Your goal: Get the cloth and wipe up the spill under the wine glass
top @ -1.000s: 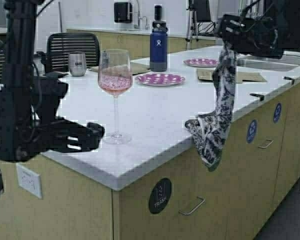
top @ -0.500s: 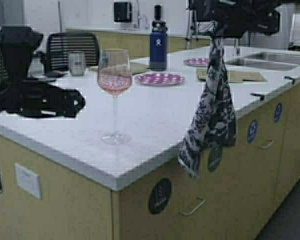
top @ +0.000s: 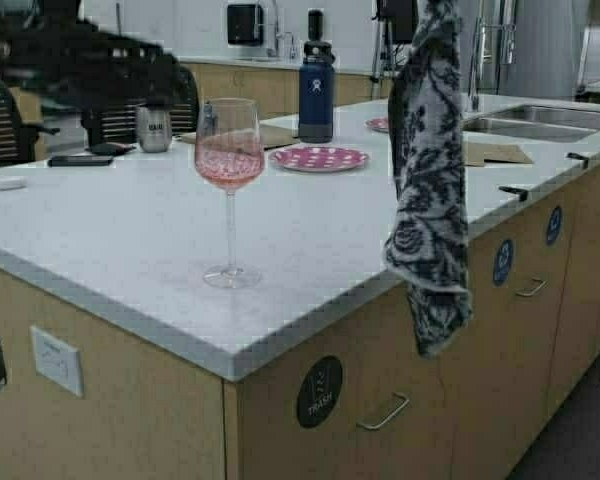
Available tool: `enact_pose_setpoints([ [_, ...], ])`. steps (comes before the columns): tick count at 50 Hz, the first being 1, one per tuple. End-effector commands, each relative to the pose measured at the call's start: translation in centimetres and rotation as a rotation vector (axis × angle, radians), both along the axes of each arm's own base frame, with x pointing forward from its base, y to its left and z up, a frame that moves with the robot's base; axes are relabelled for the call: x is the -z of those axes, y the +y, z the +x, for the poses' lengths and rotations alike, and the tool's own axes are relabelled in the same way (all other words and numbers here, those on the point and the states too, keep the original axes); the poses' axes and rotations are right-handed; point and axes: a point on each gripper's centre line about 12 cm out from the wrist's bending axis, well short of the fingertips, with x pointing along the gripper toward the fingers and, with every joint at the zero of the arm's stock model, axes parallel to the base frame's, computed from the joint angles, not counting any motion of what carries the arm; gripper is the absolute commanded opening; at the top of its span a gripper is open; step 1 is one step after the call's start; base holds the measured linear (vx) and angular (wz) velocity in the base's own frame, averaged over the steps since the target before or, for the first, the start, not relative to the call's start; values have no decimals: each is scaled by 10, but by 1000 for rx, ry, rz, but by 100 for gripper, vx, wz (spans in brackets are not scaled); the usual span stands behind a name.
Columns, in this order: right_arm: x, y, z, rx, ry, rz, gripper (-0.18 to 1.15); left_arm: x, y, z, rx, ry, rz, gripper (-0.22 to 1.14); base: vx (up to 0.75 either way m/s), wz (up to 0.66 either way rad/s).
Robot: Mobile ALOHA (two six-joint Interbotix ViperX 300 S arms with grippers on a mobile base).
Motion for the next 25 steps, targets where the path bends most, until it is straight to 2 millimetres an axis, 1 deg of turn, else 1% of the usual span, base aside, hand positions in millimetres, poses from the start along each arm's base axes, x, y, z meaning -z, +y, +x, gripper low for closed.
enact_pose_setpoints([
  [1, -34, -2, -6, -7, -81, 10, 5, -43, -2, 5, 2, -58, -29, 95, 0, 0],
  [2, -36, -2, -8, -10, -85, 9, 5, -50, -2, 4, 2, -69, -34, 95, 0, 0],
  [3, -38, -3, -9, -10, -92, 5, 5, -52, -2, 4, 3, -73, -36, 95, 0, 0],
  [4, -41, -4, -10, -12, -98, 1, 5, -60, -2, 4, 3, -90, -44, 95, 0, 0],
  [13, -59, -8, -22, -25, -144, -26, 5, -100, 1, -4, 4, -168, -78, 95, 0, 0],
  [25, -83, -13, -37, -29, -185, -20, 5, -134, 5, -14, 11, -158, -72, 95, 0, 0],
])
